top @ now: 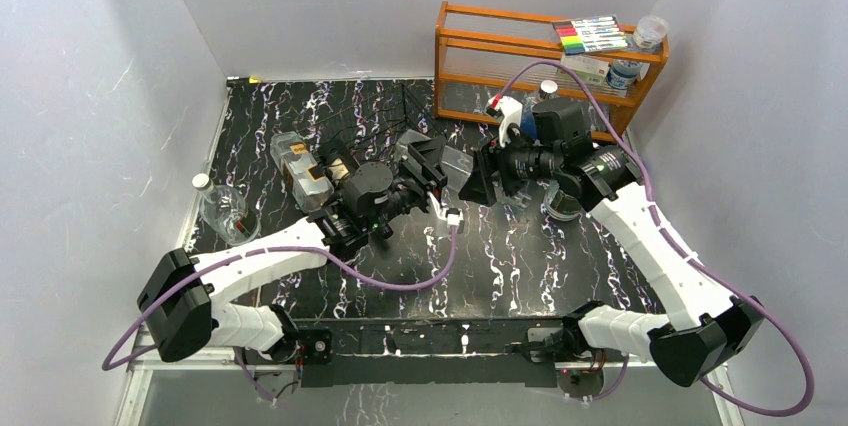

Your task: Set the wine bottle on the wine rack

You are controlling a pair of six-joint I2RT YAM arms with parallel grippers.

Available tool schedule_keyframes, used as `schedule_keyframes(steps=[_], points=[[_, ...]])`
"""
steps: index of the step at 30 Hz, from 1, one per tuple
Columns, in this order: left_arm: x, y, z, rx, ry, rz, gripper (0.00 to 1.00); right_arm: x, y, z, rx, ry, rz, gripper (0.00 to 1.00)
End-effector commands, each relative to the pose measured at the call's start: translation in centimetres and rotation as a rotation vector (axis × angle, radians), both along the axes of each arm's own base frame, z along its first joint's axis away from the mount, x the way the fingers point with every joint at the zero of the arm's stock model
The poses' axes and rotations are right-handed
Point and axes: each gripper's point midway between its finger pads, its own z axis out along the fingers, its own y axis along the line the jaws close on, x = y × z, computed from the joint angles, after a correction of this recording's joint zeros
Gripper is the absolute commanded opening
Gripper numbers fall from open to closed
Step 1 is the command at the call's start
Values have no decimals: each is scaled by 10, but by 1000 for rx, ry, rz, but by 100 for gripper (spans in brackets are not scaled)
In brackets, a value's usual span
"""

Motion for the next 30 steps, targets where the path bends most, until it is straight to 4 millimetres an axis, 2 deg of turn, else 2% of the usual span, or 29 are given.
schedule_keyframes(steps=[1,7,13,15,17,18,20,24,26,27,30], points=[[-7,-7,52,-85,-8,-38,0,0,3,0,-21,-79,37,84],[-3,-6,41,-38,19,-17,0,-1,-5,-10,-82,-97,13,81],[0,-2,39,-27,23,-1,0,-7,-16,-21,-140,-62,-27,76],[0,-1,39,-27,22,-1,0,-8,-20,-23,-146,-48,-57,70],[-2,-2,41,-37,25,-11,0,-13,-17,-19,-122,-25,-50,58],[-2,-3,42,-43,28,-17,0,-18,-12,-16,-95,-12,-20,56],[-3,-5,44,-55,32,-28,0,-20,-4,-11,-54,-9,6,54],[-5,-8,49,-78,43,-39,0,-9,-6,-11,-67,-23,-36,59],[-6,-9,50,-87,58,-44,0,-8,-5,-12,-75,-21,-34,56],[-6,-8,51,-87,64,-44,0,-7,-4,-13,-75,-19,-33,51],[-6,-9,46,-79,86,-46,0,-1,-3,-13,-68,-32,-59,16]])
